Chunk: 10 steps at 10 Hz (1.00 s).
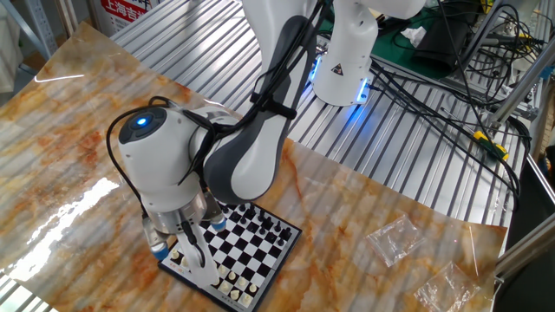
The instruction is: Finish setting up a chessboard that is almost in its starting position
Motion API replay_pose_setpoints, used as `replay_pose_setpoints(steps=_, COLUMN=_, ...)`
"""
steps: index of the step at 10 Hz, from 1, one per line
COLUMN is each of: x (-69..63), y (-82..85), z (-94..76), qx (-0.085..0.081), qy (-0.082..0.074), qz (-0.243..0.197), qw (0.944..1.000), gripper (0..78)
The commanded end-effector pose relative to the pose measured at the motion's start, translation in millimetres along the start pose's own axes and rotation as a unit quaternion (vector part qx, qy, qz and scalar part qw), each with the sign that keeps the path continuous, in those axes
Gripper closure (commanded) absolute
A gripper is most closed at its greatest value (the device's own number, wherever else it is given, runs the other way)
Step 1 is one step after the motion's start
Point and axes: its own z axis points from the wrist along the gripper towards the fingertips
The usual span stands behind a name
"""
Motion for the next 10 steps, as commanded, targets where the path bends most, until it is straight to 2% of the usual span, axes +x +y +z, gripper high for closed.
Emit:
replay_pose_setpoints(steps=1, x=-0.6, y=0.4, z=1.1, qx=-0.012, qy=0.003, qz=0.003, qw=0.9999, gripper=76.3)
replay_pose_setpoints(steps=8, x=0.5, y=-1.0, z=1.4, qx=-0.001, qy=0.002, qz=-0.003, qw=1.0, gripper=76.3)
replay_pose_setpoints(steps=10, x=0.5, y=-1.0, z=1.4, qx=0.01, qy=-0.004, qz=-0.002, qw=0.9999, gripper=76.3)
